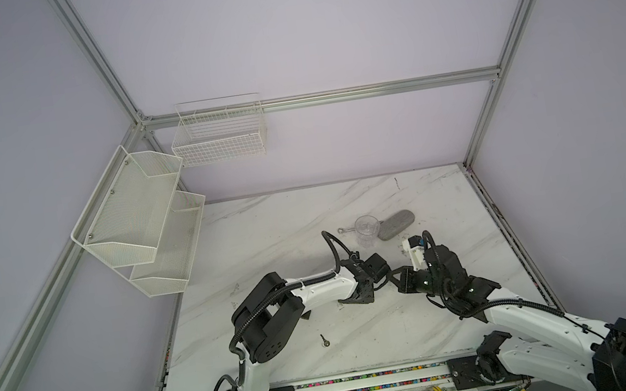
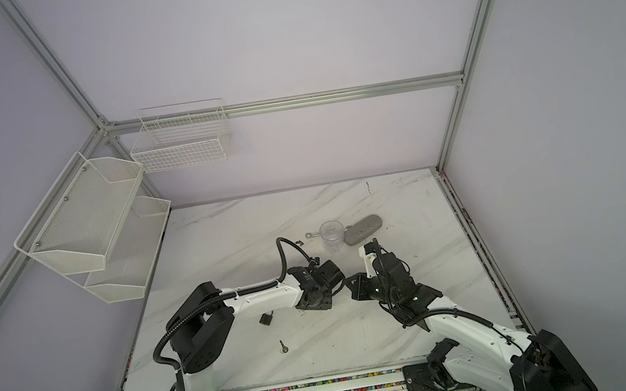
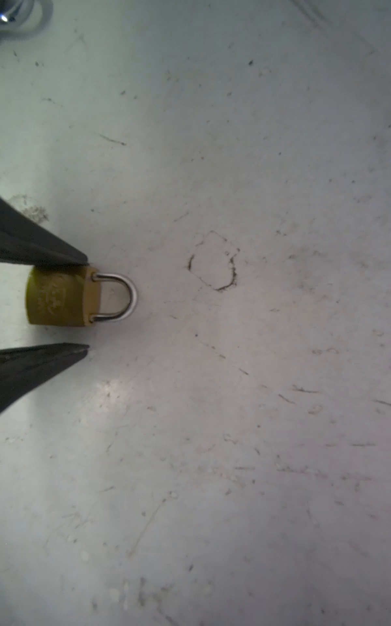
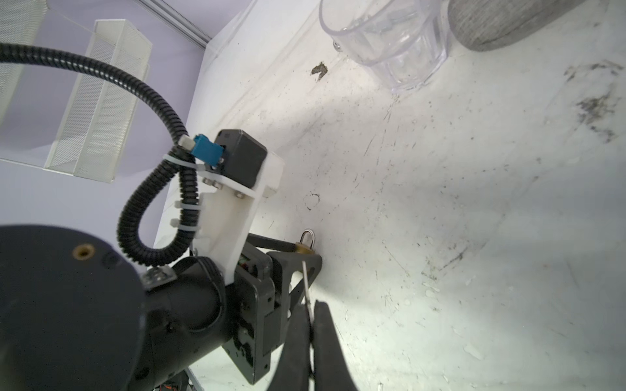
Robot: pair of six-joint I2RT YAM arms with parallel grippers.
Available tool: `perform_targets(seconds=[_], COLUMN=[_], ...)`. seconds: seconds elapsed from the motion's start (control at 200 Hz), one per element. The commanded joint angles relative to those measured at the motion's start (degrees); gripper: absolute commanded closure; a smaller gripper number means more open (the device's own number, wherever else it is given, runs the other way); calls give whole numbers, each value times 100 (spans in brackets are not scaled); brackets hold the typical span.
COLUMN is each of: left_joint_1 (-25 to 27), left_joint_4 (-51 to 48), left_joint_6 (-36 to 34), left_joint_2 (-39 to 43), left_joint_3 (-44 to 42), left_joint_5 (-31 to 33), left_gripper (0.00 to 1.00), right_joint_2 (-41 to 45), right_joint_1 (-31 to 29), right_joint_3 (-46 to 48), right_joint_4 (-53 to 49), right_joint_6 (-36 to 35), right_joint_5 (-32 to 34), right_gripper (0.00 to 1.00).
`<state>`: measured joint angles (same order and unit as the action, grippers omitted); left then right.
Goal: Unlock with the key
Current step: 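Lower and close the left gripper on the brass padlock body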
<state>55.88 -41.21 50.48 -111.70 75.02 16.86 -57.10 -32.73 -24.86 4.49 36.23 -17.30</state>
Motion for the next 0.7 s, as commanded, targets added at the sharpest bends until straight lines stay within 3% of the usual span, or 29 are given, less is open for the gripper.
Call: perform_targets(seconds=[0.0,0.695], left_joint_1=[-103,-147], left_joint_4=[-124,-94], left_joint_6=[179,296], left_joint_2=[-85,-75], left_joint_3=[108,-58], left_joint_5=[-81,-34], left_gripper=[64,75], right_joint_2=[-55,-95], right_joint_1=[36,38], right_joint_3=[-168,-316], right_joint_4=[-115,-153], right_joint_6=[45,-273], right_joint_5=[22,-502], right_gripper=[100,100])
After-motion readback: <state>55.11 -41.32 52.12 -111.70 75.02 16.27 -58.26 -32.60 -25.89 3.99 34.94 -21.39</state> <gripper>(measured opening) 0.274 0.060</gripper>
